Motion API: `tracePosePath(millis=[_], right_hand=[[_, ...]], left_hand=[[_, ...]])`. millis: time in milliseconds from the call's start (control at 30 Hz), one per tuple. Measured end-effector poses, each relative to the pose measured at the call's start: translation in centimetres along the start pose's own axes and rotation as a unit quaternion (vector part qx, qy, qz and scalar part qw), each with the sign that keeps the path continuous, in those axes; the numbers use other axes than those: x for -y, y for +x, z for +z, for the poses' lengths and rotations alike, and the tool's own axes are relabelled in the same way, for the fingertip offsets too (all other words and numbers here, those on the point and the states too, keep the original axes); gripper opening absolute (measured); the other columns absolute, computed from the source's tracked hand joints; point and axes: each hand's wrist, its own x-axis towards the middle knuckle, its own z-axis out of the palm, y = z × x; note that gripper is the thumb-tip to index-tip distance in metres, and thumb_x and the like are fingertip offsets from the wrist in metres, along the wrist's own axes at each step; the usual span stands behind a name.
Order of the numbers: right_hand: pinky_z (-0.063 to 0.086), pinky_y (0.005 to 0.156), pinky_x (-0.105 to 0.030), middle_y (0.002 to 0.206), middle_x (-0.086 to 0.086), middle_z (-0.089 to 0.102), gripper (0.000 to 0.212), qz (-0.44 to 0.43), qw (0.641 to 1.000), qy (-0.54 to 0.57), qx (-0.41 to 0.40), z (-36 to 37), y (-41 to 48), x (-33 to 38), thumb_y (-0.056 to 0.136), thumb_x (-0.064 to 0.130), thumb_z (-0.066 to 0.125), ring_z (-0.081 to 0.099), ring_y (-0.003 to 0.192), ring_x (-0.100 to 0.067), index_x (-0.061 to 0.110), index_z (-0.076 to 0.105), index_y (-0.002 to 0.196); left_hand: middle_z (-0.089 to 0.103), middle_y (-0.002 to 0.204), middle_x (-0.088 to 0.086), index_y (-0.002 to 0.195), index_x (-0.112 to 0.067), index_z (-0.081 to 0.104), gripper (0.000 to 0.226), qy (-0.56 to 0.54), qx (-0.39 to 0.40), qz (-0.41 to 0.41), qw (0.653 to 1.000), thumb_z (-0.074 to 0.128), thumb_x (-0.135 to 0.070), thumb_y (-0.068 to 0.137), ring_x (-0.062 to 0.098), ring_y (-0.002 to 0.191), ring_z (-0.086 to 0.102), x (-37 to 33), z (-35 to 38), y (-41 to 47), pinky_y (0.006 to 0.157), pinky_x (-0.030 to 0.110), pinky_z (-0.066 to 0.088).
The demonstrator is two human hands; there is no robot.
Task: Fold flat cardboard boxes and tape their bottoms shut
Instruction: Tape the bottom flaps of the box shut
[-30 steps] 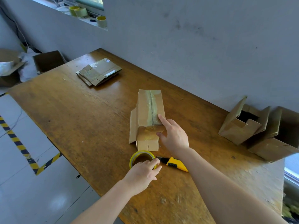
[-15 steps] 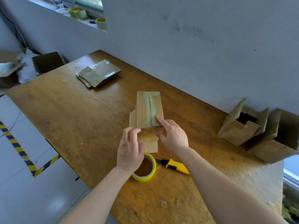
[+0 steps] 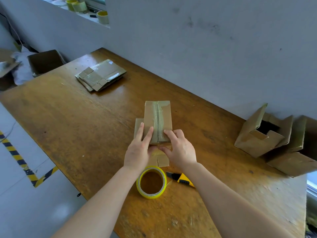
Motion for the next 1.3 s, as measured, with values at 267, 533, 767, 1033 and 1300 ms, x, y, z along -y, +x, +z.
tracePosePath(millis=[267, 533, 767, 1033, 1300], right_hand=[[0.049, 0.051, -0.029, 0.116, -0.007, 0.043, 0.063, -0.02, 0.997, -0.065, 0.019, 1.5, 0.4, -0.4, 0.079, 0.022, 0.076, 0.061, 0.083, -0.025, 0.019, 0.039, 0.13], [0.054, 0.055, -0.031, 0.114, -0.004, 0.046, 0.064, -0.031, 0.999, -0.034, -0.004, 1.2, 0.6, -0.4, 0.08, 0.049, 0.07, 0.058, 0.079, -0.019, 0.016, 0.044, 0.129], [0.054, 0.058, -0.029, 0.118, -0.009, 0.046, 0.062, -0.016, 0.999, -0.045, -0.005, 1.8, 0.5, 0.2, 0.081, 0.028, 0.075, 0.06, 0.086, -0.023, 0.014, 0.042, 0.131], [0.042, 0.093, -0.029, 0.142, 0.002, 0.047, 0.052, 0.184, 0.945, 0.272, 0.016, 0.6, 0.7, -1.1, 0.097, 0.034, 0.04, 0.051, 0.117, -0.019, 0.029, 0.028, 0.147], [0.049, 0.098, -0.046, 0.101, -0.001, 0.066, 0.045, 0.389, 0.748, 0.534, 0.06, -2.9, 2.1, -0.6, 0.089, 0.05, 0.06, 0.063, 0.097, -0.022, 0.013, 0.057, 0.115]], left_hand=[[0.014, 0.159, 0.013, 0.15, -0.024, 0.028, 0.073, -0.004, 0.012, 0.031, 0.999, 0.066, -0.017, 0.088, 0.031, 0.139, 0.033, 1.2, 0.1, 0.5, 0.106, 0.042, 0.04], [0.012, 0.159, 0.012, 0.151, -0.028, 0.021, 0.09, -0.022, 0.033, 0.046, 0.998, 0.075, -0.032, 0.08, 0.03, 0.139, 0.031, 2.2, 0.3, 0.6, 0.105, 0.042, 0.041], [0.031, 0.153, 0.014, 0.15, -0.033, 0.018, 0.08, -0.066, 0.017, 0.017, 0.998, 0.067, -0.028, 0.087, 0.034, 0.127, 0.049, 1.9, 0.6, 0.5, 0.098, 0.043, 0.046], [0.045, 0.144, 0.005, 0.149, -0.035, 0.023, 0.082, -0.185, -0.046, -0.045, 0.981, 0.071, -0.021, 0.084, 0.02, 0.128, 0.046, 1.5, -0.8, 1.6, 0.099, 0.034, 0.045], [0.043, 0.139, -0.008, 0.139, -0.046, 0.038, 0.074, -0.505, -0.064, -0.181, 0.842, 0.073, -0.015, 0.082, 0.017, 0.119, 0.052, 0.9, -2.5, 2.5, 0.081, 0.034, 0.058]])
